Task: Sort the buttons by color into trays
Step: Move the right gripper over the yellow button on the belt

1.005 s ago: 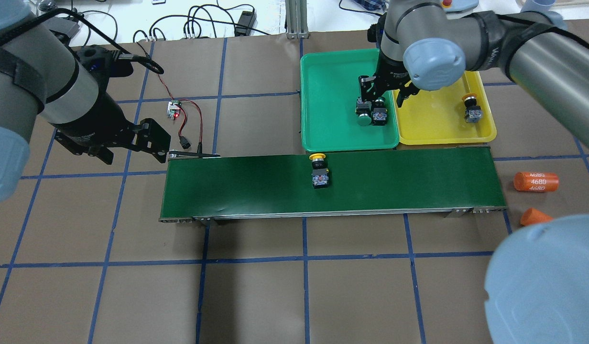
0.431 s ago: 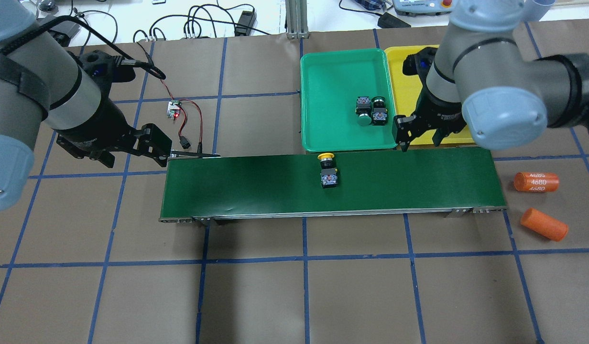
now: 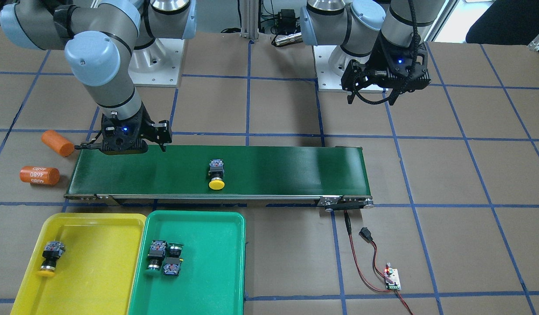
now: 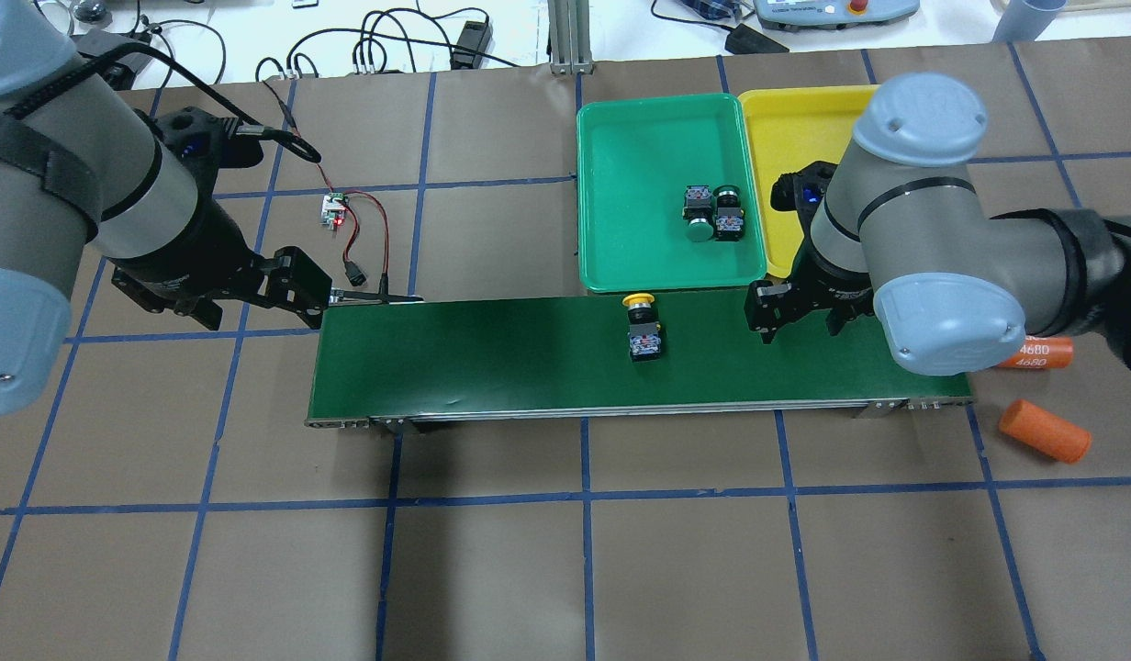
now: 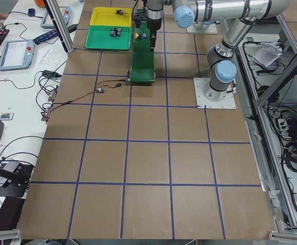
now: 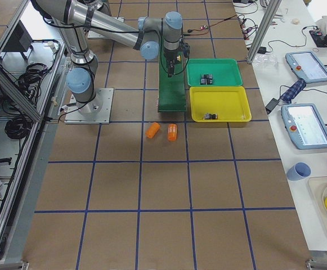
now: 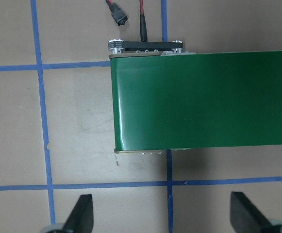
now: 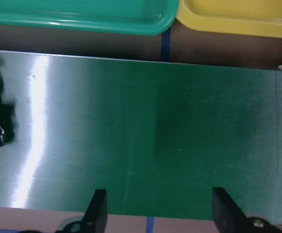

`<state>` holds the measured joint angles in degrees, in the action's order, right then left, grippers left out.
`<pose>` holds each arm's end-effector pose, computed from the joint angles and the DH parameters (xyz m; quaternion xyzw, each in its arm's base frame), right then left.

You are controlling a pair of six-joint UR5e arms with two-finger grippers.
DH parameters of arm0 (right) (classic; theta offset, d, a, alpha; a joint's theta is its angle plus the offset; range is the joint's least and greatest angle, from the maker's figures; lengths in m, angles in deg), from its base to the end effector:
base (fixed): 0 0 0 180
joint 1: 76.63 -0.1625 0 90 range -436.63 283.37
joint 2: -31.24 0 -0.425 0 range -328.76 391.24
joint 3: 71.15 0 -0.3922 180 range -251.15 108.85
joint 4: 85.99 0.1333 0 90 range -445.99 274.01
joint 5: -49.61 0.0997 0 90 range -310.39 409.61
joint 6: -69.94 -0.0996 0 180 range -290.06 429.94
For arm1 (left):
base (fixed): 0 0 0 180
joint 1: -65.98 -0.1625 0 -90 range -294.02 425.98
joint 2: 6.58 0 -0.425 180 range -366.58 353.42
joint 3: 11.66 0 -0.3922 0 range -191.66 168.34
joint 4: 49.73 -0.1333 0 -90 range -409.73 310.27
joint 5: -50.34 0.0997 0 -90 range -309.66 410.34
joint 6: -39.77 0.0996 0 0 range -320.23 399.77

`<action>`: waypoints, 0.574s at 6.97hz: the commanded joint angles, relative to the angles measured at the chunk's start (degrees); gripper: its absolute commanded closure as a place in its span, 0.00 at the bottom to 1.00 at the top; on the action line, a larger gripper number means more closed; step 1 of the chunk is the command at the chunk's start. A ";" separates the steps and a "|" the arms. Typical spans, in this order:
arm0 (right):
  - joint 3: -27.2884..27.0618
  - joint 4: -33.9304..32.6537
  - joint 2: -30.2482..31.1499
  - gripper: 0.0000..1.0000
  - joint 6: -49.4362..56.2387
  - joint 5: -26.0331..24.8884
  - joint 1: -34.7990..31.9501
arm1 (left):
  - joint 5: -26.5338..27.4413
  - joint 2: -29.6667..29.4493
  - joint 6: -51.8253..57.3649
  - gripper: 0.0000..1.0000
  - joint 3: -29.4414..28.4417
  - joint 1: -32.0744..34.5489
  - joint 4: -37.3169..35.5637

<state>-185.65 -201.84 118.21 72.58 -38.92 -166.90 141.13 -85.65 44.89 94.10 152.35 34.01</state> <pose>0.1381 -0.4663 0.3032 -0.0252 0.9995 0.0144 0.0131 -0.1056 -0.4199 0.4497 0.0129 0.9998 -0.0119 0.0078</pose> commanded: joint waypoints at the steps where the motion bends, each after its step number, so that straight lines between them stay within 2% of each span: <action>1: -0.02 -3.65 -1.70 0.20 -7.54 3.54 -4.27 | -0.08 0.07 -0.02 0.00 0.15 -0.06 -0.33; 4: 0.16 -12.18 -7.24 0.20 -14.67 3.19 -8.95 | -0.26 -1.77 -0.20 0.00 -2.30 -0.24 -1.03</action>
<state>-185.56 -210.87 113.01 59.93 -35.55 -174.21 141.01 -86.49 44.72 93.13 152.18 33.12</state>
